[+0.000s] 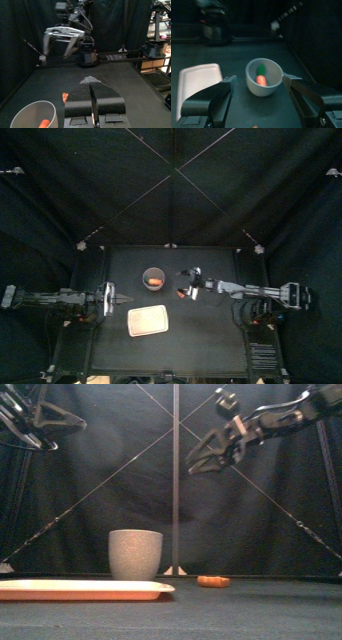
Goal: Pick the carrot then place it in the grey bowl
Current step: Drop carrot in the grey bowl and return to neutral
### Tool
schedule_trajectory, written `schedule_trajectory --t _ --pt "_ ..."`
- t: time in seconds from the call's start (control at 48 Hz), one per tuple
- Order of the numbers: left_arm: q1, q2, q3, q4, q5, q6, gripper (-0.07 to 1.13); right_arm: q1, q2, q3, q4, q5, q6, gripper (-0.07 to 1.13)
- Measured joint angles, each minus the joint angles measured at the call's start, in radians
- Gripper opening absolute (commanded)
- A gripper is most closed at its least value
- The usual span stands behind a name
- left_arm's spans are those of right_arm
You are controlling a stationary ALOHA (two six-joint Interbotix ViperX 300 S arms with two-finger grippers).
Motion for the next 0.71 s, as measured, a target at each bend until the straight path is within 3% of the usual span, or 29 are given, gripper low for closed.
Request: schedule_trajectory --t 0.333,0.708 --pt "0.008 -0.006 0.008 0.018 0.0 0.0 -0.04 0.193 -0.4 0.261 0.02 -0.049 0.003 1.04" --pt "0.026 -0.011 0.014 0.018 -0.002 0.0 -0.04 0.219 -0.643 0.44 0.021 -0.055 0.002 1.04"
